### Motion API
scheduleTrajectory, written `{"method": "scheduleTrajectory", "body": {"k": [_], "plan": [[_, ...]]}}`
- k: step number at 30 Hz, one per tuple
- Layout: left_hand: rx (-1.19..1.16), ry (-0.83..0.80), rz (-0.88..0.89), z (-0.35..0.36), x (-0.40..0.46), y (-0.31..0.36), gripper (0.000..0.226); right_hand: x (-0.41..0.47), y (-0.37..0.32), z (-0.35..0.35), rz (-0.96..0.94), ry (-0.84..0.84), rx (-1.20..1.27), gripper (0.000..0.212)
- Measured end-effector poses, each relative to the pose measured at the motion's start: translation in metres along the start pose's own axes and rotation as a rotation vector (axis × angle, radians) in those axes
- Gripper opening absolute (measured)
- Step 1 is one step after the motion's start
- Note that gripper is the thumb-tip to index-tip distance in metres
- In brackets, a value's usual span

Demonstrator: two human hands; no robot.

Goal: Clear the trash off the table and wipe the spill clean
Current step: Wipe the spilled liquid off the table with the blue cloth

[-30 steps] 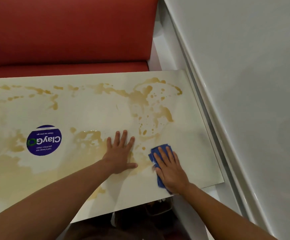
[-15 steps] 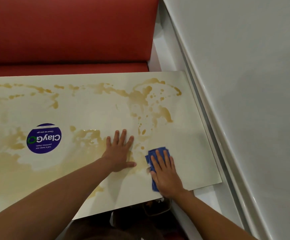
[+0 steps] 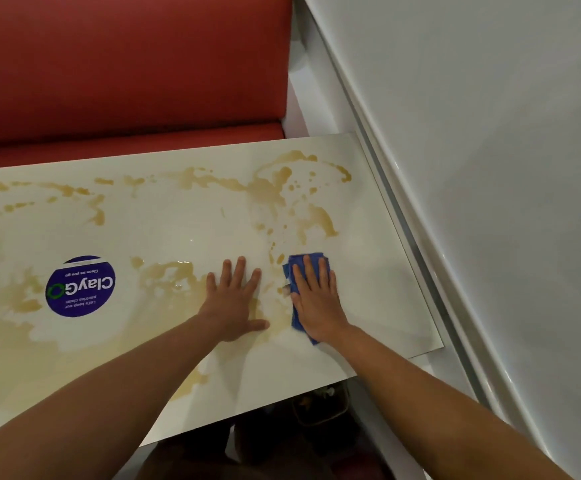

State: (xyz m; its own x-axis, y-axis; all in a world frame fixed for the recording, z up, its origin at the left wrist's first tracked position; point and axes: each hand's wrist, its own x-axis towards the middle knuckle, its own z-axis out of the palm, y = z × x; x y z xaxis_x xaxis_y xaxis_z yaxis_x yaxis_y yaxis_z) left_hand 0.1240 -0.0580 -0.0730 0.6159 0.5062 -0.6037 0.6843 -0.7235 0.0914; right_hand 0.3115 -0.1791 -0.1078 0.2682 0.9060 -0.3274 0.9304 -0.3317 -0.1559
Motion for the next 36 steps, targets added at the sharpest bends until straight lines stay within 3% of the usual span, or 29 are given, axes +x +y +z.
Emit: {"method": "scheduleTrajectory", "body": {"k": [4, 10, 21, 28, 36], "plan": [[-0.016, 0.0, 0.012, 0.001, 0.001, -0.002, 0.117, -0.057, 0.013, 0.033, -0.14, 0.064, -0.041, 0.064], [-0.045, 0.0, 0.023, 0.002, 0.003, -0.003, 0.117, -0.047, 0.02, 0.019, -0.156, 0.029, -0.047, 0.061], [-0.039, -0.002, 0.026, -0.001, 0.0, -0.002, 0.116, 0.049, 0.016, -0.016, 0.16, 0.047, 0.062, 0.06], [-0.019, -0.017, 0.029, -0.001, 0.002, -0.003, 0.119, -0.055, -0.005, 0.031, -0.073, 0.076, -0.034, 0.062], [-0.03, -0.024, 0.03, -0.003, 0.002, -0.003, 0.119, 0.021, -0.016, 0.002, -0.025, 0.043, -0.031, 0.06]]}}
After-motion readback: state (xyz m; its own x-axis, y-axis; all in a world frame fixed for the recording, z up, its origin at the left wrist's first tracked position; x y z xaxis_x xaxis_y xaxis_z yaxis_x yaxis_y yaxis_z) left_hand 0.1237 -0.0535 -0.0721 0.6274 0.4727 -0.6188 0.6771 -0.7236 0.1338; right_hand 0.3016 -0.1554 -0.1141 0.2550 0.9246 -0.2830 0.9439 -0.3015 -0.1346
